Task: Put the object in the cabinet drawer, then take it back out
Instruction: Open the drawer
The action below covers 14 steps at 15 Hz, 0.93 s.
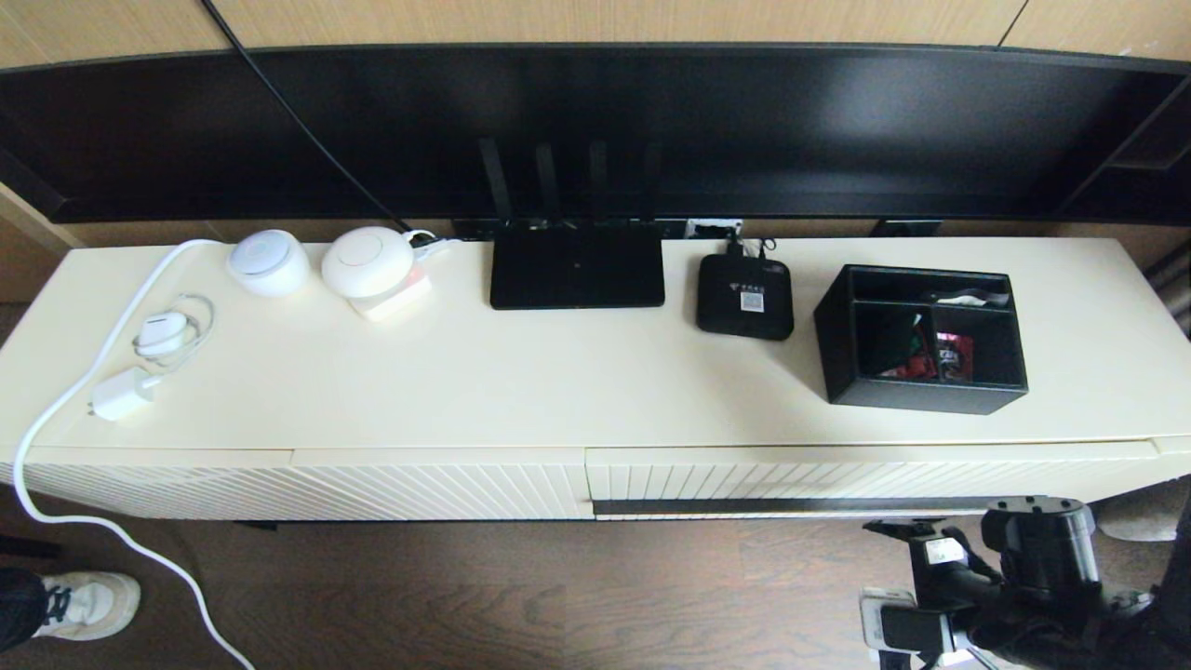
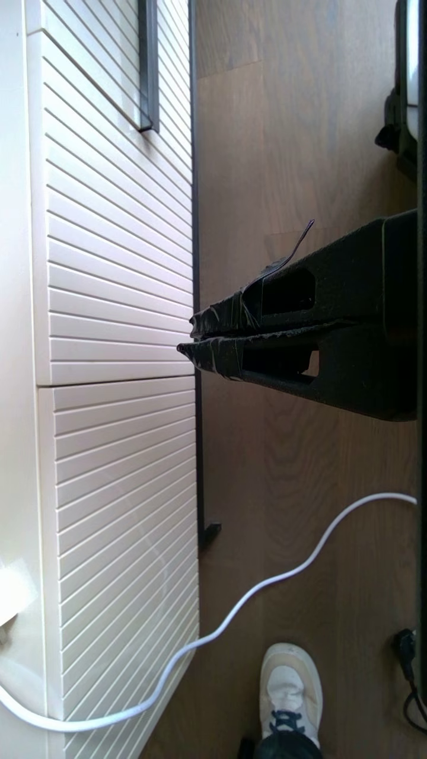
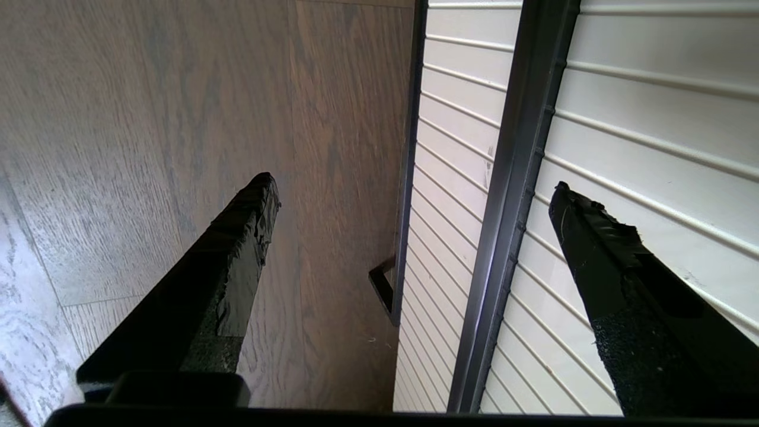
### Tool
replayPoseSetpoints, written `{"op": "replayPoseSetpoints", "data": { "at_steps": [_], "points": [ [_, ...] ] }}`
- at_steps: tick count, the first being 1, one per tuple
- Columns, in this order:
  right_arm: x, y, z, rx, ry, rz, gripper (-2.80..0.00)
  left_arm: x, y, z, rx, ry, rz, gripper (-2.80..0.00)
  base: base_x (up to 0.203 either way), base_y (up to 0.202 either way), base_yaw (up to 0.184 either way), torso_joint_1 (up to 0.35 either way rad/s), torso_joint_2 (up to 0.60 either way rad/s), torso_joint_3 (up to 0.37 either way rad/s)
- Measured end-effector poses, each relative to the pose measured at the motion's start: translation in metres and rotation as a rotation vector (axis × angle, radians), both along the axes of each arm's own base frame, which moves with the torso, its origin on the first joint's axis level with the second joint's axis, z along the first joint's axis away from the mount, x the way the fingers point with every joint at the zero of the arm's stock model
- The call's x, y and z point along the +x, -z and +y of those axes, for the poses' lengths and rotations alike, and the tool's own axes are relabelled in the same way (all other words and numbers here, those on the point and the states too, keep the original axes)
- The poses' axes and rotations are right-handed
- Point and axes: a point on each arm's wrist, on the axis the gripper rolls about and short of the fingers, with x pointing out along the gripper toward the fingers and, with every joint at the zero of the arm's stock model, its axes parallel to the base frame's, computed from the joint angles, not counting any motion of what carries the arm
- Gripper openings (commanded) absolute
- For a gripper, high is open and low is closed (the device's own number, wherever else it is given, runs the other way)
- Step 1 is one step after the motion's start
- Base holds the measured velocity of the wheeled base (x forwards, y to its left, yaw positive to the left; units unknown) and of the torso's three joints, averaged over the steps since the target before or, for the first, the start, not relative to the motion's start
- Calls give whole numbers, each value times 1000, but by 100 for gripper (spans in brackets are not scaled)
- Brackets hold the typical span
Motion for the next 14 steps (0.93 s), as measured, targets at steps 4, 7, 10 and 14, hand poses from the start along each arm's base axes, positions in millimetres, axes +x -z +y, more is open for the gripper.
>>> {"op": "replayPoseSetpoints", "data": {
  "at_steps": [4,7,10,14],
  "points": [
    [7,10,-1,2,10,-11,0,0,0,0,0,0,0,-280,0,0,0,0,0,0],
    [15,15,-3,5,21,-14,0,0,0,0,0,0,0,-280,0,0,0,0,0,0],
    [21,20,-5,9,27,-19,0,0,0,0,0,0,0,-280,0,0,0,0,0,0],
    [30,23,-5,11,30,-34,0,0,0,0,0,0,0,-280,0,0,0,0,0,0]
  ]
}}
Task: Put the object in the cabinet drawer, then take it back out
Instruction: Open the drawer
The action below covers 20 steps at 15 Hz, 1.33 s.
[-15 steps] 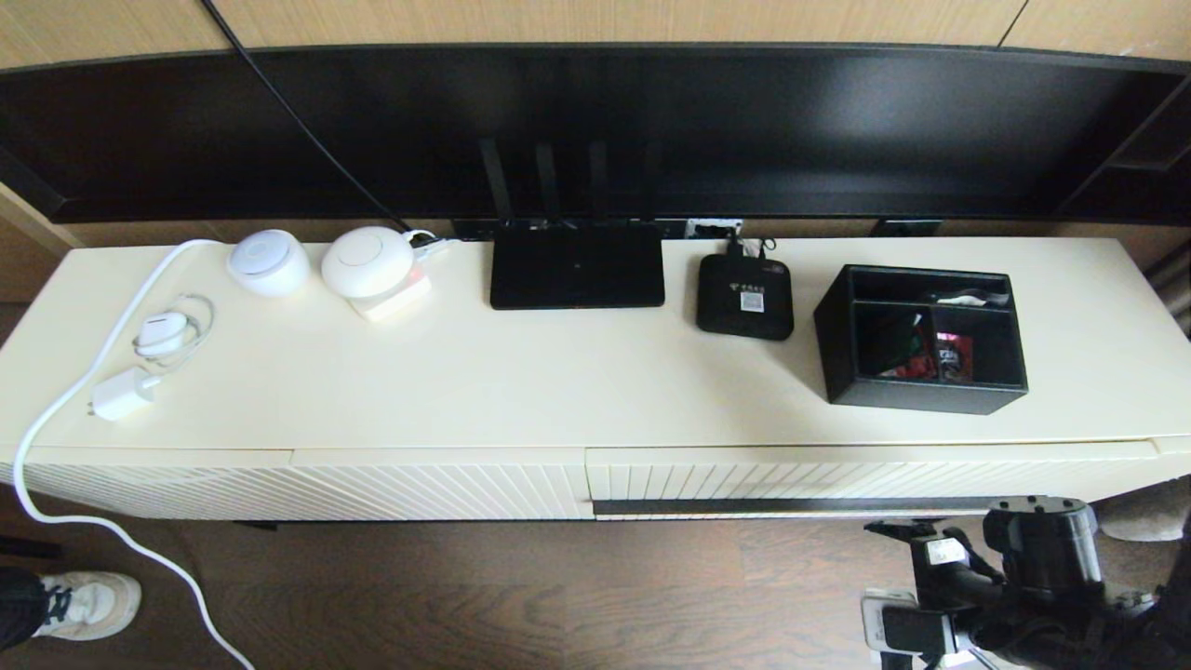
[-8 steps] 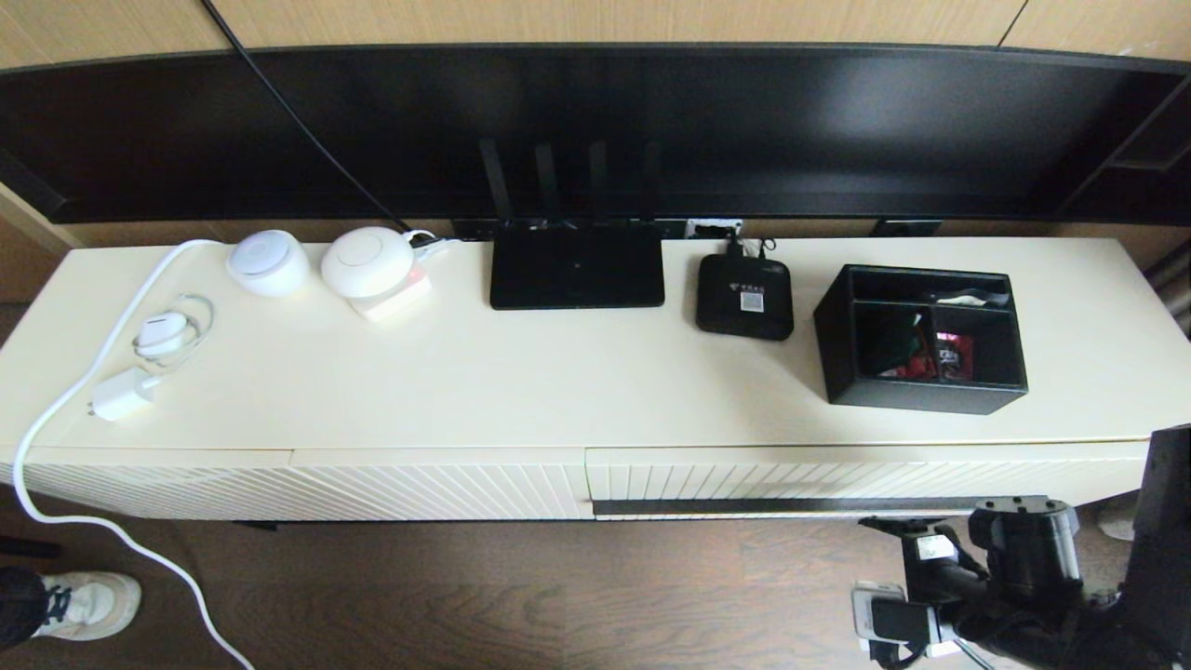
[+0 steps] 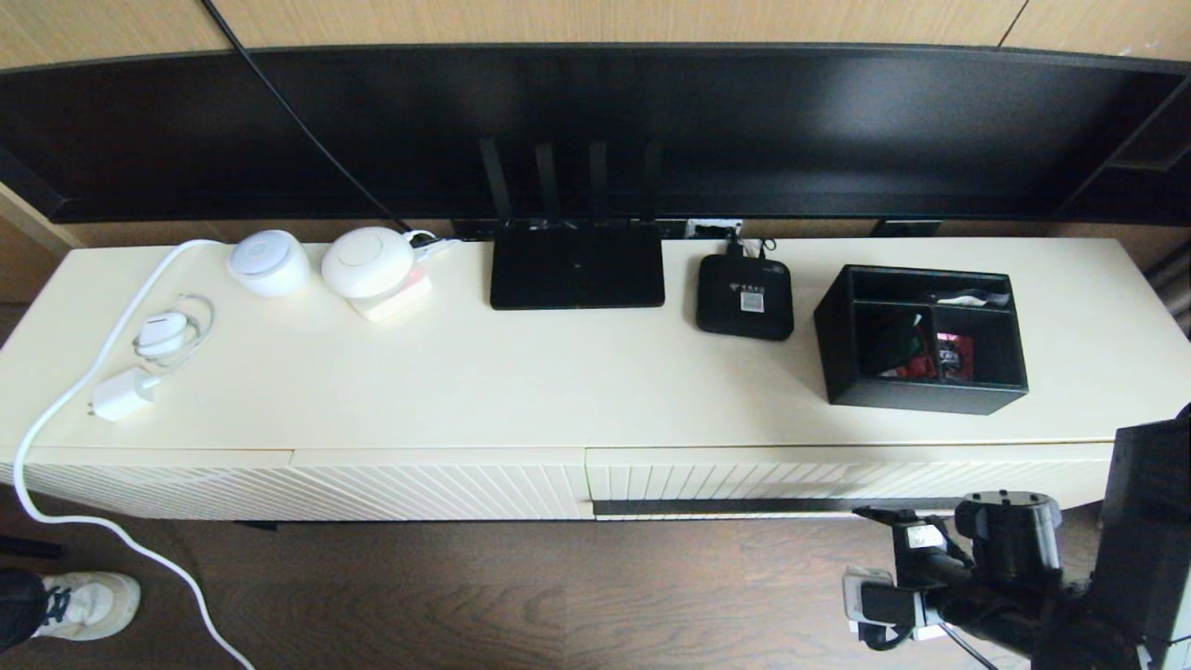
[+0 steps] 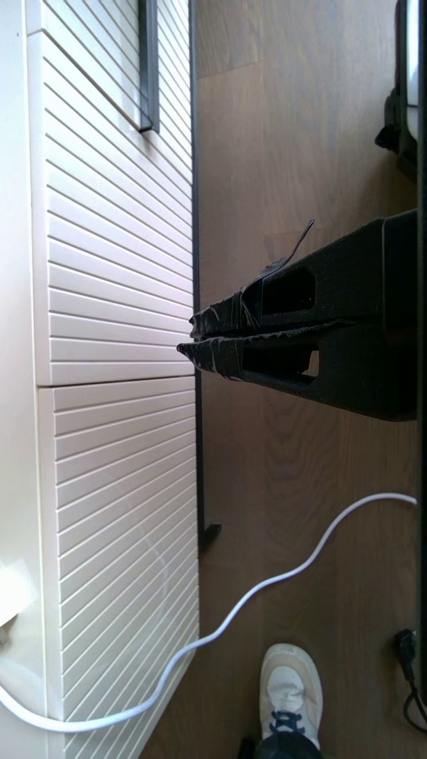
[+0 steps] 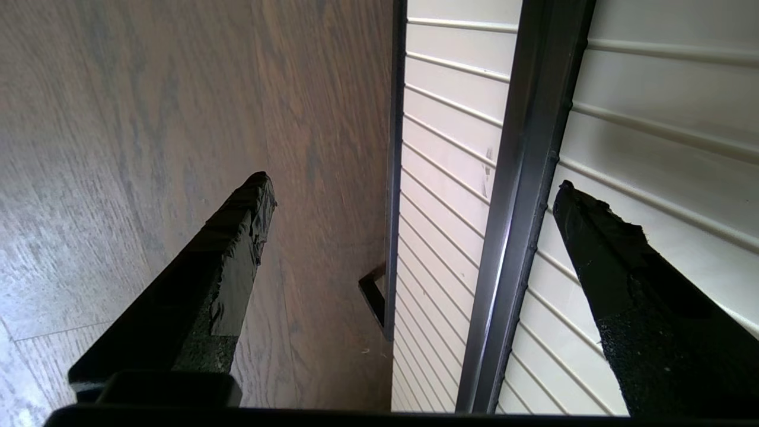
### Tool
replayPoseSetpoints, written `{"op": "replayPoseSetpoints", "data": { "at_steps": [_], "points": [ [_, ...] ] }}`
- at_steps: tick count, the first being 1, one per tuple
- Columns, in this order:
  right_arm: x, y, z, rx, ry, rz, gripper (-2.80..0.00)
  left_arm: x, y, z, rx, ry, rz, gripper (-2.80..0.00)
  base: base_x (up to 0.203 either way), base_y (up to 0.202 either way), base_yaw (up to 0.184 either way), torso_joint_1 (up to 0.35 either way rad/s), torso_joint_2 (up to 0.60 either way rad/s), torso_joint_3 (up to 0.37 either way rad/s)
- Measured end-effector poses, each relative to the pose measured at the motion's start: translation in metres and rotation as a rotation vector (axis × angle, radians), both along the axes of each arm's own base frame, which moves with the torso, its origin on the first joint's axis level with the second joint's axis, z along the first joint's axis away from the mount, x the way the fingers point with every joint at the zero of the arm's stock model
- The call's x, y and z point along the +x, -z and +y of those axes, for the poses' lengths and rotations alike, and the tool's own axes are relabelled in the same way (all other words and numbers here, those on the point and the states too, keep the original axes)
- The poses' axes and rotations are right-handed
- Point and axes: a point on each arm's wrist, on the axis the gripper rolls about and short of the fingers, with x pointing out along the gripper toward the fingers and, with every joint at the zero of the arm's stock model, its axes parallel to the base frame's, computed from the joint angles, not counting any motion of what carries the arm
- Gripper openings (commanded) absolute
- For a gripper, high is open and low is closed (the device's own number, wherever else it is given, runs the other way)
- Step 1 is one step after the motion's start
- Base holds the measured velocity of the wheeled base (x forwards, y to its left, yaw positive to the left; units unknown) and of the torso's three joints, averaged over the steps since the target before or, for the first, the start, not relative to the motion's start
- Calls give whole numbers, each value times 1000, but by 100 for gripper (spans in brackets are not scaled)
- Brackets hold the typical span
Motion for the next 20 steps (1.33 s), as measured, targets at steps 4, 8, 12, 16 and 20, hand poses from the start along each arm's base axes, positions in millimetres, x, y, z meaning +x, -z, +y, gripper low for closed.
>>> {"op": "replayPoseSetpoints", "data": {
  "at_steps": [4,8,12,16,20],
  "points": [
    [7,4,-2,2,7,-4,0,0,0,0,0,0,0,-280,0,0,0,0,0,0],
    [16,7,-2,3,9,-17,0,0,0,0,-1,0,0,-280,0,0,0,0,0,0],
    [18,8,-4,8,10,-20,0,0,0,0,-1,0,0,-280,0,0,0,0,0,0],
    [17,10,-5,10,4,-7,0,0,0,0,-1,0,0,-280,0,0,0,0,0,0],
    [18,12,-5,9,5,-5,0,0,0,0,-1,0,0,-280,0,0,0,0,0,0]
  ]
}}
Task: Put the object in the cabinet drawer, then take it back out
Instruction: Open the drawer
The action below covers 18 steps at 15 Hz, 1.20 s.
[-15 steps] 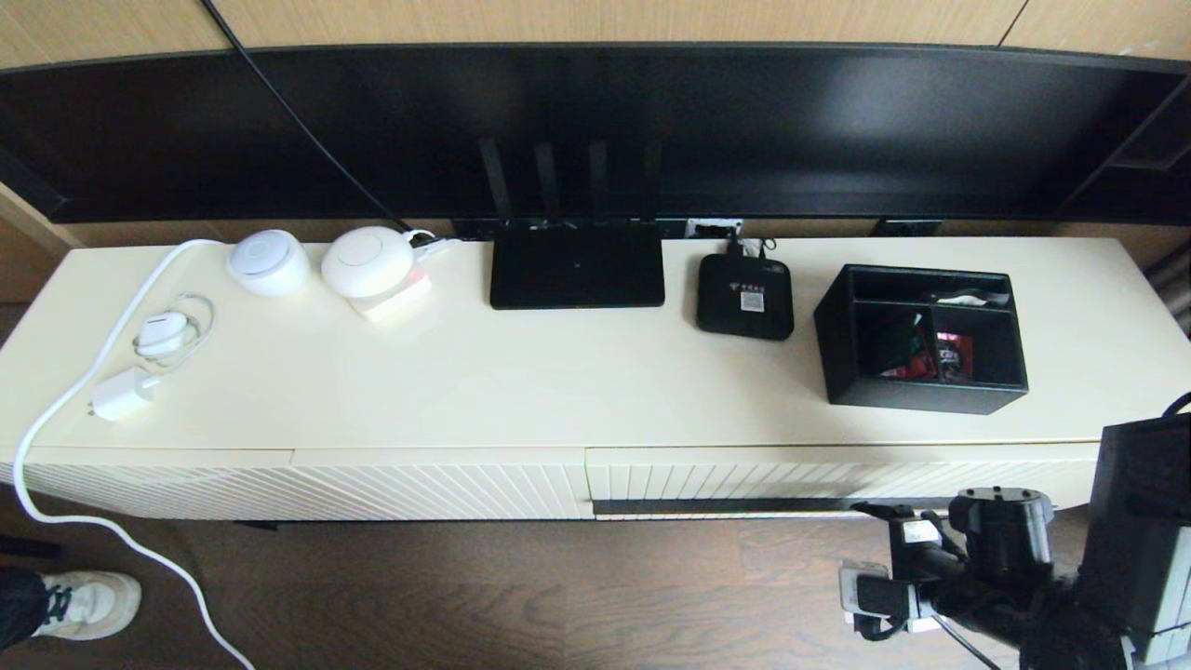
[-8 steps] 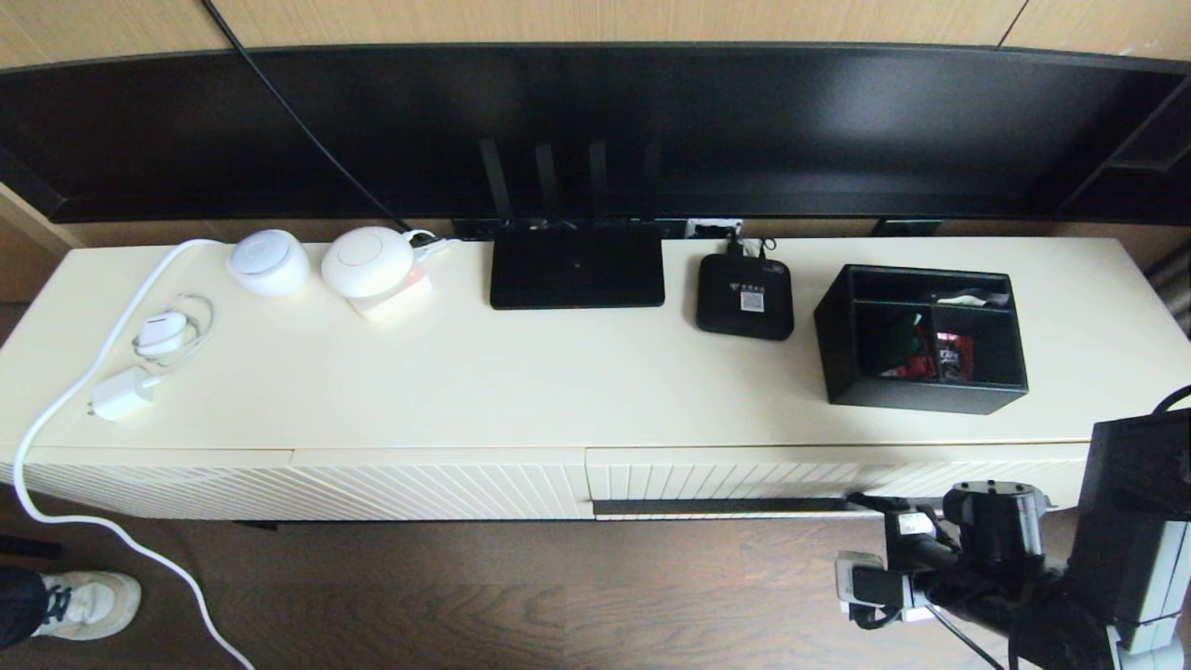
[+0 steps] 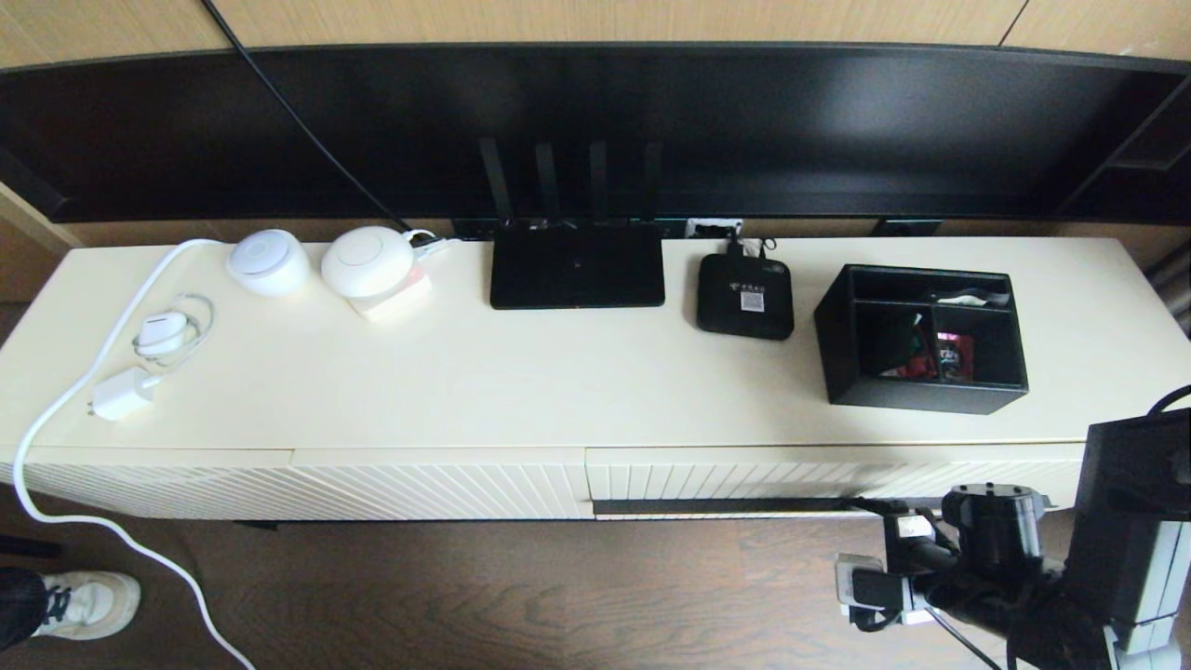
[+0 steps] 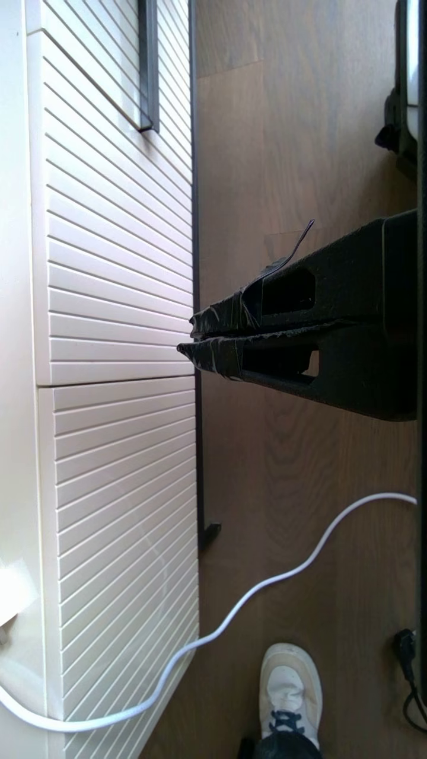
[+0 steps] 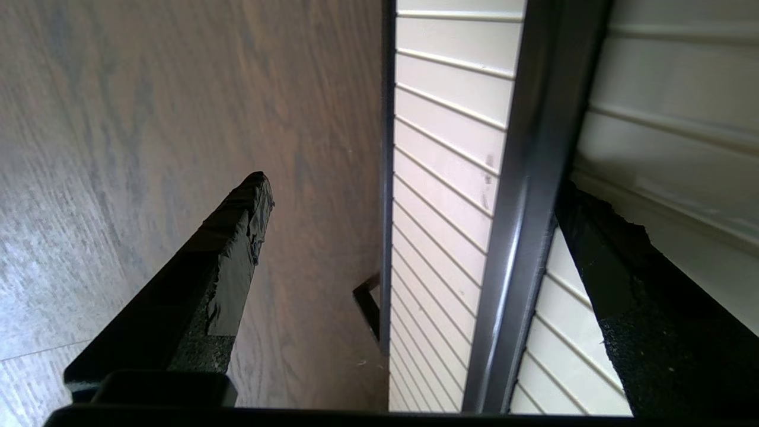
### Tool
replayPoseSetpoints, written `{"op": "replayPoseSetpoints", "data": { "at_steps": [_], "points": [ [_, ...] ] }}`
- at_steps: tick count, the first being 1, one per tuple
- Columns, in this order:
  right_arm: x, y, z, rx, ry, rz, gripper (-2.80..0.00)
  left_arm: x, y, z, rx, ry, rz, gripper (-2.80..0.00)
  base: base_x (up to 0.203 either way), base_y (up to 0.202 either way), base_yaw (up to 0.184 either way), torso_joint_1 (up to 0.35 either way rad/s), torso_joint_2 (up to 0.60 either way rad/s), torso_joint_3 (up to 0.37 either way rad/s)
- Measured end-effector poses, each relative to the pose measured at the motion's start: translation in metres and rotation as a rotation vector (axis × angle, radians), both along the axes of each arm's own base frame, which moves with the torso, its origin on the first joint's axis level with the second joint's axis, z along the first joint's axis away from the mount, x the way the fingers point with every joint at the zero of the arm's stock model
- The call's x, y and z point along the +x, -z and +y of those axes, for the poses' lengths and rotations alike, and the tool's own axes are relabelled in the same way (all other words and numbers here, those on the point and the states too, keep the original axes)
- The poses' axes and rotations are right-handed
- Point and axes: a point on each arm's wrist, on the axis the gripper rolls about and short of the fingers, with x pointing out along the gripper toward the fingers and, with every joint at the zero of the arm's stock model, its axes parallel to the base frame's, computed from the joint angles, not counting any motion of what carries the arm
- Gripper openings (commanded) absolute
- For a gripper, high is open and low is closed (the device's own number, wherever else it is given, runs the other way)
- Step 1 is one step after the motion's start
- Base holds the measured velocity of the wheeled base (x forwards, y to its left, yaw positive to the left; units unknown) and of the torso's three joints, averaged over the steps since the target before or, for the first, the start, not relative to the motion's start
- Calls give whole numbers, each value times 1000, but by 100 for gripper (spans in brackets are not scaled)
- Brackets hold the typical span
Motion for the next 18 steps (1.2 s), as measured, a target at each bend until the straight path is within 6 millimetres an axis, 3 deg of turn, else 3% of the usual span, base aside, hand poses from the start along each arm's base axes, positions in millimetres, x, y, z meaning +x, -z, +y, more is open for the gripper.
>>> {"op": "replayPoseSetpoints", "data": {
  "at_steps": [9,12,18],
  "points": [
    [-32,12,-3,-11,0,127,0,0,0,0,0,0,0,-280,0,0,0,0,0,0],
    [-53,14,-5,-15,-1,202,0,0,0,0,0,0,0,-280,0,0,0,0,0,0],
    [-58,-13,-4,29,-37,118,0,0,0,0,0,0,0,-280,0,0,0,0,0,0]
  ]
}}
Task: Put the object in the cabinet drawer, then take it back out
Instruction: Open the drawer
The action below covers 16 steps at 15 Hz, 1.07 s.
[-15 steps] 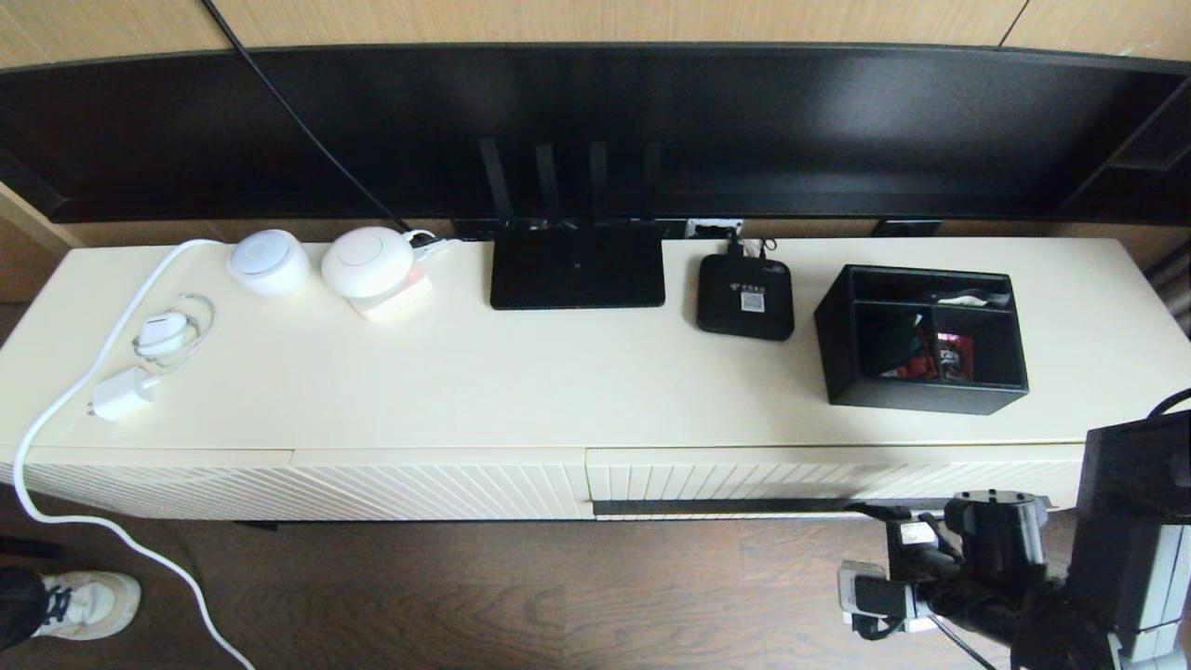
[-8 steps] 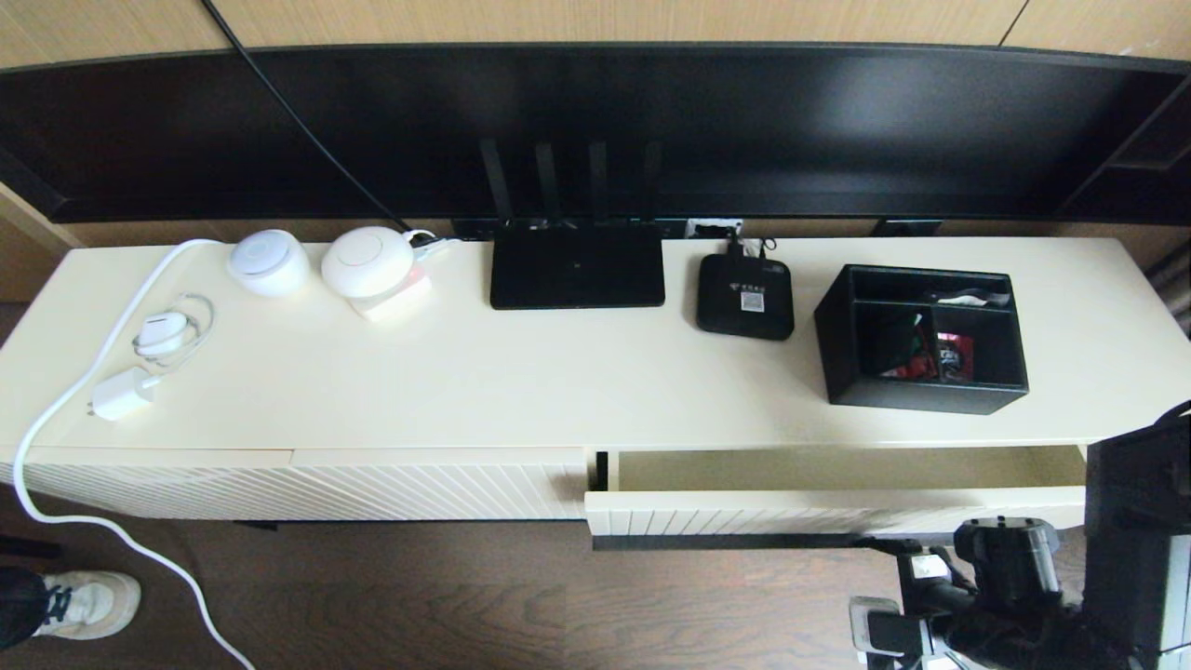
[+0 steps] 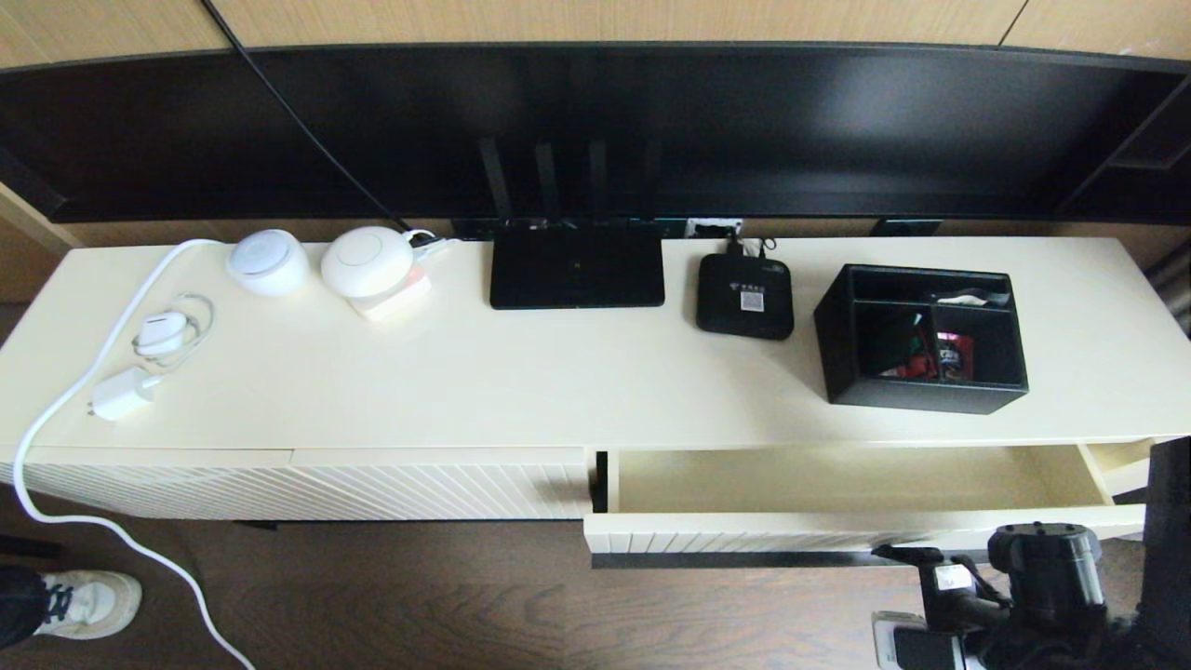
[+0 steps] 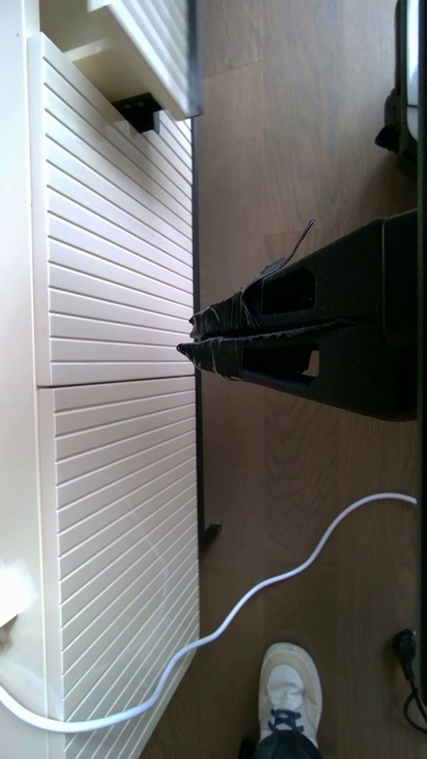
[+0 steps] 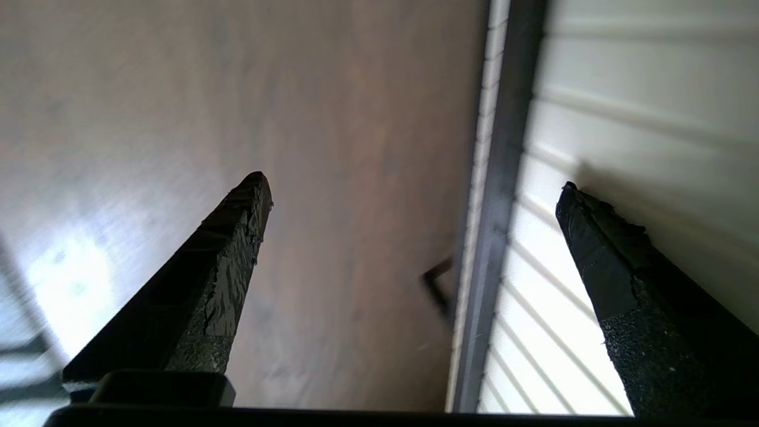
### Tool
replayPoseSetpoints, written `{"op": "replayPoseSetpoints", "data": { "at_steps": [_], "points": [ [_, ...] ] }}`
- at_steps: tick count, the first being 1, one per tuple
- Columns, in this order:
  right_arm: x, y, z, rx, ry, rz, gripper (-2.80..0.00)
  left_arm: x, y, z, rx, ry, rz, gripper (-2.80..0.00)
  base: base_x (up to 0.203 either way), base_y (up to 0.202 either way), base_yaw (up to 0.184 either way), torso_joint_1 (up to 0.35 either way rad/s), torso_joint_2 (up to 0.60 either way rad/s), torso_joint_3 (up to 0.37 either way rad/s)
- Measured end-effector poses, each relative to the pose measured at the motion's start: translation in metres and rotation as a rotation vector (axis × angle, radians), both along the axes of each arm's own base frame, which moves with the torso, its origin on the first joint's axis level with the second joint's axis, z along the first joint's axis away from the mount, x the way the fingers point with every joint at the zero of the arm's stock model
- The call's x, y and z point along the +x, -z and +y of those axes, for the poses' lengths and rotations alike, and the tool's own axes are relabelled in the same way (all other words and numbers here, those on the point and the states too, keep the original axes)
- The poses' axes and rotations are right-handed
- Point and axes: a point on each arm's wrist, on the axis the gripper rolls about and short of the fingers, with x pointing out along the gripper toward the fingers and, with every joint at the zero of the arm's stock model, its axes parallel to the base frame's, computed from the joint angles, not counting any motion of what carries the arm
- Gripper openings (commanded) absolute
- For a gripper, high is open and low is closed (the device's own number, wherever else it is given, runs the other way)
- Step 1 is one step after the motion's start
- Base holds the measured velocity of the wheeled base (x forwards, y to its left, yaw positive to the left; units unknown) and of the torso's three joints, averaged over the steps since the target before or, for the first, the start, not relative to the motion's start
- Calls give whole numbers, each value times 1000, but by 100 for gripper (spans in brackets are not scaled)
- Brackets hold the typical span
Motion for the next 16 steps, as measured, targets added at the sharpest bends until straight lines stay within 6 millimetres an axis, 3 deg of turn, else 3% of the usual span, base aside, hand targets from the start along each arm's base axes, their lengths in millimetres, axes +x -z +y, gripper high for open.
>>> {"op": "replayPoseSetpoints", "data": {
  "at_steps": [9,13,16],
  "points": [
    [-12,-27,-1,21,-17,-24,0,0,0,0,0,0,0,-280,0,0,0,0,0,0],
    [-25,-39,-4,15,-11,37,0,0,0,0,0,1,0,-280,0,0,0,0,0,0],
    [-25,-49,-8,35,29,55,0,0,0,0,0,0,0,-280,0,0,0,0,0,0]
  ]
}}
